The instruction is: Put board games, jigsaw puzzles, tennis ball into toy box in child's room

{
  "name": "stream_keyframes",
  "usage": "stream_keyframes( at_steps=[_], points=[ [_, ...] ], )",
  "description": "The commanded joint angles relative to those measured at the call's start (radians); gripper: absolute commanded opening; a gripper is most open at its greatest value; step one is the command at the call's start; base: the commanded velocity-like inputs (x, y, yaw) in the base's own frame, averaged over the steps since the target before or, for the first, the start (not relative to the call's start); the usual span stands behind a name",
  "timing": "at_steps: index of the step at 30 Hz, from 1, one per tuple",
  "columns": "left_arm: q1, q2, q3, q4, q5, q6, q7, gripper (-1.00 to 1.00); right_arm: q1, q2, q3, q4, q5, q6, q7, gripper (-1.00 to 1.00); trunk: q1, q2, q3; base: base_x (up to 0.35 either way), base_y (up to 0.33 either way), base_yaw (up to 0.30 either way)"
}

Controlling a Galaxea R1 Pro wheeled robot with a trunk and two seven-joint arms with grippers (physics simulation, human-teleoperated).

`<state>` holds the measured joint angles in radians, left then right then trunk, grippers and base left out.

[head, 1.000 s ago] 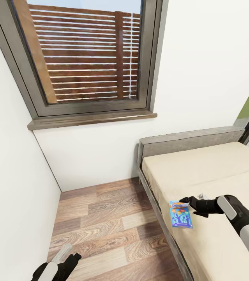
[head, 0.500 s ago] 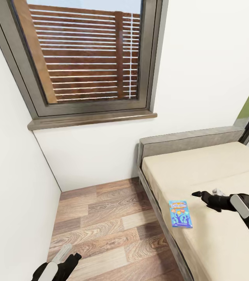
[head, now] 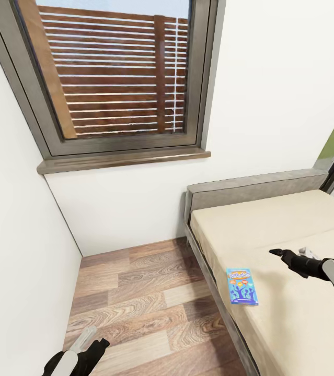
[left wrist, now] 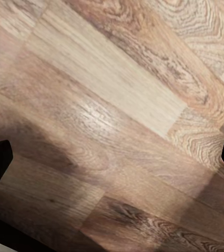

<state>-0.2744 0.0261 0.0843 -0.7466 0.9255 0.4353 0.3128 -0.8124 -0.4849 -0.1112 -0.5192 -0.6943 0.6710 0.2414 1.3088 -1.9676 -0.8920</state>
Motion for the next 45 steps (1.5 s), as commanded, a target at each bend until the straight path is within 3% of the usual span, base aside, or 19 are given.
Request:
stream_keyframes(
  at_steps=[1,8,10,15,21,31,45],
  points=[
    [0.0,0.0,0.001,-0.002,0.01,0.003,0.008,1.0,-0.001,-0.001,-0.008,0.0,0.003,0.002,0.004,1.0,0.0,0.0,-0.001,0.0,0.0,0.0],
    [0.0,-0.001,0.0,-0.002,0.01,0.003,0.007,1.0,0.0,-0.003,-0.017,-0.003,0.003,-0.009,0.004,1.0,0.0,0.0,-0.001,0.0,0.0,0.0],
    [0.011,0.011,0.012,0.01,-0.002,-0.005,0.018,1.0,-0.012,0.009,-0.027,0.008,0.002,-0.02,0.012,1.0,0.0,0.0,-0.001,0.0,0.0,0.0],
    [0.039,0.039,0.04,0.038,-0.008,-0.004,0.047,1.0,-0.036,0.009,-0.027,0.014,0.001,-0.022,0.012,1.0,0.0,0.0,-0.001,0.0,0.0,0.0],
    [0.073,0.073,0.04,0.072,-0.008,-0.004,0.053,1.0,-0.036,0.009,-0.027,0.014,0.001,-0.022,0.012,1.0,0.0,0.0,-0.001,0.0,0.0,0.0],
    [0.128,0.073,0.04,0.128,-0.008,-0.004,0.053,1.0,-0.036,0.009,-0.027,0.014,0.001,-0.022,0.012,1.0,0.0,0.0,-0.001,0.0,0.0,0.0],
    [0.128,0.073,0.04,0.144,-0.008,-0.004,0.053,1.0,-0.036,0.009,-0.027,0.014,0.001,-0.022,0.012,1.0,0.0,0.0,-0.001,0.0,0.0,0.0]
  ],
)
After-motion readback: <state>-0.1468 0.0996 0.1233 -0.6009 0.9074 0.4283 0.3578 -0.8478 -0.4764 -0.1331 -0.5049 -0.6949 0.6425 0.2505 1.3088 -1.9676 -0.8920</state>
